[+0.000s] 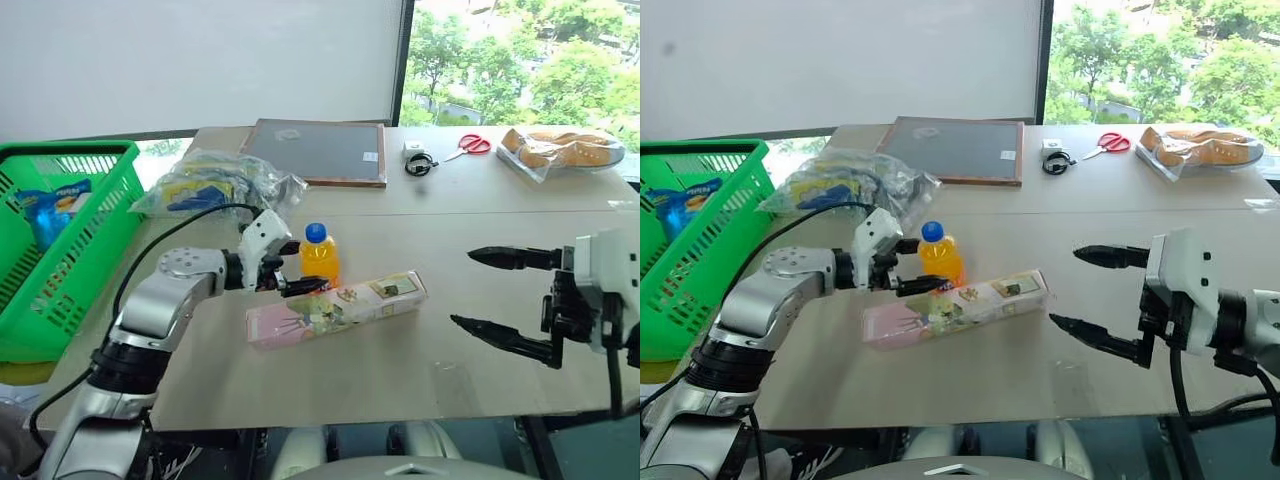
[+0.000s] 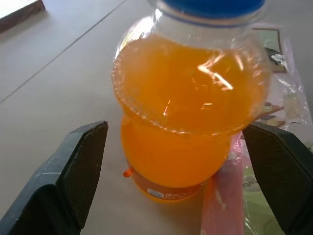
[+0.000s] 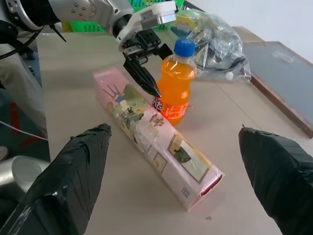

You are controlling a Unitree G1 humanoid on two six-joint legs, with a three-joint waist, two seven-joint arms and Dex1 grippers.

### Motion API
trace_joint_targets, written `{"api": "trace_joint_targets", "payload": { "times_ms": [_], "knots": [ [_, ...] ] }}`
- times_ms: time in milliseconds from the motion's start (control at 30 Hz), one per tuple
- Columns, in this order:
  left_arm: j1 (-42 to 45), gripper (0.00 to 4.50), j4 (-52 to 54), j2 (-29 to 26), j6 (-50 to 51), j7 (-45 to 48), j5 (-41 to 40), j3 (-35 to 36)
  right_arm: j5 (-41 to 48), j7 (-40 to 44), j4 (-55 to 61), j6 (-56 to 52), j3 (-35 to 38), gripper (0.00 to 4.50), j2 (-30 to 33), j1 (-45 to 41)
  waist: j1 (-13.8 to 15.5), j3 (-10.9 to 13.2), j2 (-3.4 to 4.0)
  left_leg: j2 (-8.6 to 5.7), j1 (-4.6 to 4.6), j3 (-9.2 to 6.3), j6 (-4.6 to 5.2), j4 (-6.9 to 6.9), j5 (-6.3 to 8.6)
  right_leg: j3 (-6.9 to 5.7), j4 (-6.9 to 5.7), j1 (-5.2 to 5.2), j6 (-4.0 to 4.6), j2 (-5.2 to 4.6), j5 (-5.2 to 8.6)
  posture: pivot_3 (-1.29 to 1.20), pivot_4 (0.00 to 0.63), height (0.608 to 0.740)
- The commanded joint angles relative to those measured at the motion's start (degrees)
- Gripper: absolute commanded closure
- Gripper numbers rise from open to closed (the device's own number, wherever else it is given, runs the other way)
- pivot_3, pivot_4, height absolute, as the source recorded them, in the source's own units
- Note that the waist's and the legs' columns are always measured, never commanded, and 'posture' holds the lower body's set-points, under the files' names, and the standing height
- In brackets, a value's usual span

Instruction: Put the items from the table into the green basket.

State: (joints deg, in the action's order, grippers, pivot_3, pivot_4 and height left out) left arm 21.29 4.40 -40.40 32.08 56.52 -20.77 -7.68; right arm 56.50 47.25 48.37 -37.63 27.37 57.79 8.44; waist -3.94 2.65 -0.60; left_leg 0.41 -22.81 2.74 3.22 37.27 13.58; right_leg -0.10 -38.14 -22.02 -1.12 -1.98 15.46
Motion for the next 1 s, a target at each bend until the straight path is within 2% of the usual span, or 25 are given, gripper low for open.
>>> {"api": "trace_joint_targets", "payload": {
  "times_ms": [33,67,100,200,333,400,533,633,767,1000],
  "knots": [
    [2.3,0.02,-1.8,1.2,-2.4,-0.1,2.2,-0.8,-0.1,0.7,0.7,0.7,1.9,0.0,0.5,-0.3,-0.2,0.0,-0.01,0.0,0.0,0.0,0.0,0.01,0.0,0.0,0.0,0.0,0.0,0.01,0.0,-0.21,0.016,0.74],
    [2.2,0.02,-2.8,1.5,-3.6,0.1,3.1,-1.5,0.0,0.5,0.9,0.7,2.0,0.0,0.4,-0.2,-0.2,0.0,-0.01,0.01,0.0,0.0,0.0,0.01,0.0,0.01,0.0,0.0,-0.01,0.02,0.0,-0.21,0.016,0.74],
    [2.0,0.53,-3.7,1.8,-4.7,0.4,3.8,-1.9,-0.1,0.3,1.1,0.7,1.9,0.0,0.3,-0.2,-0.3,0.0,0.0,0.01,0.02,0.01,0.0,0.02,0.0,0.02,0.0,0.0,-0.01,0.03,0.0,-0.21,0.016,0.74],
    [1.7,1.53,-5.4,2.8,-6.3,0.7,4.2,-1.7,-0.8,0.1,1.4,1.0,1.5,0.0,0.1,0.0,-0.3,0.0,0.02,0.04,0.04,0.01,0.0,0.01,0.0,0.03,0.0,0.01,-0.01,0.05,0.0,-0.22,0.014,0.74],
    [0.5,1.53,-4.2,3.5,-7.4,1.4,1.4,1.2,-1.2,0.2,1.7,1.2,1.3,0.0,-0.1,0.4,-0.3,0.0,0.03,0.04,0.06,0.0,0.0,0.02,0.0,0.03,0.0,0.05,-0.01,0.04,0.0,-0.22,0.016,0.74],
    [1.0,1.53,-3.0,4.3,-6.8,-0.9,-0.9,5.4,-0.7,-0.2,1.9,1.4,0.6,0.0,-0.4,-0.2,-0.3,0.0,0.01,0.05,0.06,0.0,0.0,0.03,0.0,0.03,0.0,0.05,-0.01,0.04,0.0,-0.22,0.018,0.74],
    [6.3,1.53,-5.0,5.7,-7.5,-13.7,-0.2,15.7,1.7,-1.5,2.6,2.4,-2.7,0.0,-1.9,-4.2,-0.4,0.1,-0.17,0.12,0.03,-0.04,0.0,0.06,0.0,-0.02,0.0,0.03,-0.02,0.05,-0.01,-0.2,0.016,0.74],
    [11.8,1.53,-9.3,5.0,-10.2,-26.0,2.3,23.6,0.1,-2.2,1.3,3.9,-8.3,0.0,-4.3,-10.0,-0.6,0.1,-0.22,0.14,0.04,-0.04,0.0,0.08,0.0,-0.02,-0.02,0.04,-0.03,0.1,-0.02,-0.17,0.01,0.74],
    [17.7,1.53,-17.3,0.3,-15.5,-36.8,6.9,30.4,-3.9,-4.3,-2.4,5.1,-17.3,0.0,-9.7,-20.8,-1.2,0.0,-0.35,0.15,0.02,0.01,0.01,0.09,0.01,0.04,0.0,0.02,-0.08,0.14,-0.06,-0.11,0.0,0.74],
    [22.9,1.53,-40.6,-13.5,-24.2,-41.4,14.4,31.3,-8.5,-5.1,-8.7,5.4,-27.1,0.0,-17.9,-36.0,0.2,-0.1,-0.58,0.13,-0.14,0.0,0.0,0.02,0.03,-0.05,-0.05,-0.19,-0.06,0.05,-0.07,-0.06,0.0,0.74]
  ]
}}
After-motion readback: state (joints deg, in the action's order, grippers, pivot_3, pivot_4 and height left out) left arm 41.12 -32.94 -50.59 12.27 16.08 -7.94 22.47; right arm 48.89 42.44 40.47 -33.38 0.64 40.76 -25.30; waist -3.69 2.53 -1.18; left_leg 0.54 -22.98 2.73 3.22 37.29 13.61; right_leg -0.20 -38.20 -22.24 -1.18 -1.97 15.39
